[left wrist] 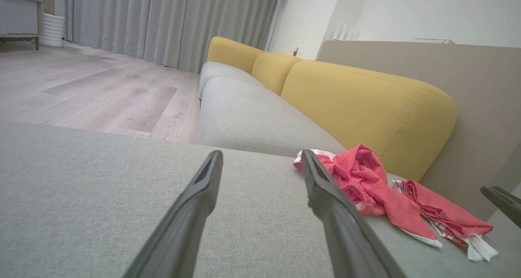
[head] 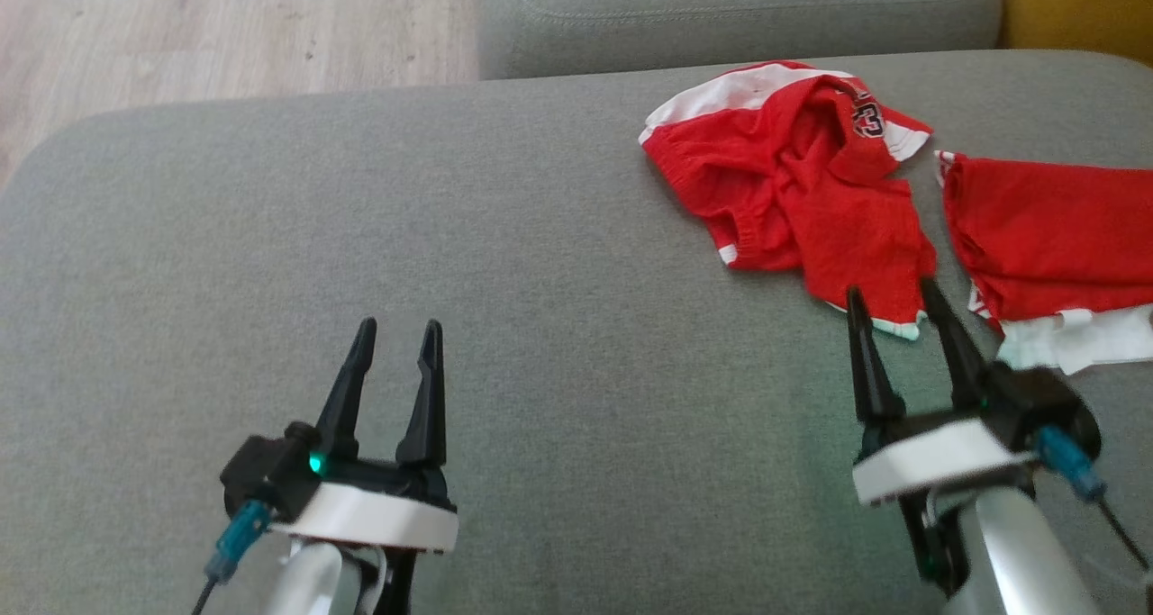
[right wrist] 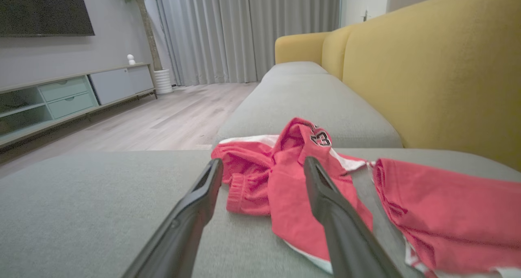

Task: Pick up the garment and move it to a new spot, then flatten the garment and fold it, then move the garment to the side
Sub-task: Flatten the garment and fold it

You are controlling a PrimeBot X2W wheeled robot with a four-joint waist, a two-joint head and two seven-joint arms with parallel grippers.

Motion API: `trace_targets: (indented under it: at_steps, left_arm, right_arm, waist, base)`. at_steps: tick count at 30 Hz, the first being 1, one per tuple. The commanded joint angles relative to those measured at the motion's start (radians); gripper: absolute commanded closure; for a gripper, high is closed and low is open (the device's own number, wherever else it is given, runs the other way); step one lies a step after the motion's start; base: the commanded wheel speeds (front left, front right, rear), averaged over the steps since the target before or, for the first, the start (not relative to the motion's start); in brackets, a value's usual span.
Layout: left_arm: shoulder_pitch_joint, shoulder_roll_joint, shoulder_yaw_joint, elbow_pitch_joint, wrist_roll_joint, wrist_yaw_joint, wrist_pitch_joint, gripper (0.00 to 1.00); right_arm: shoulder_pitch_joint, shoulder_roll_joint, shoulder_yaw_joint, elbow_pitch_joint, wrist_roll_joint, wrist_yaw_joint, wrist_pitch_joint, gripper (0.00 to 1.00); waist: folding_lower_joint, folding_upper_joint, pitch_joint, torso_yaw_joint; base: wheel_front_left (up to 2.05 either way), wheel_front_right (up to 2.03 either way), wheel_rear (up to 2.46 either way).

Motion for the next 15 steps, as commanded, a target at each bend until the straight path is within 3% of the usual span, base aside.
trace_targets:
  at_steps: [1,15]
  left_arm:
    - [-0.007,0.001,0.026,-0.033,0.011,0.002,-0.010,0.00]
    - [-0.022,0.001,-0.016,-0.012,0.002,0.002,-0.010,0.00]
  right_arm:
    - [-0.003,0.011,0.015,-0.043,0.005,-0.001,-0.006,0.00]
    - [-0.033,0.012,-0.006,-0.015,0.019,-0.001,-0.006,0.00]
  waist:
    - [0.0001,0.0000,-0.006,-0.008]
    - [0.0001,0.0000,0.040,0.052]
  base:
    - [0.00,0.00,0.00]
    - [0.00,0.00,0.00]
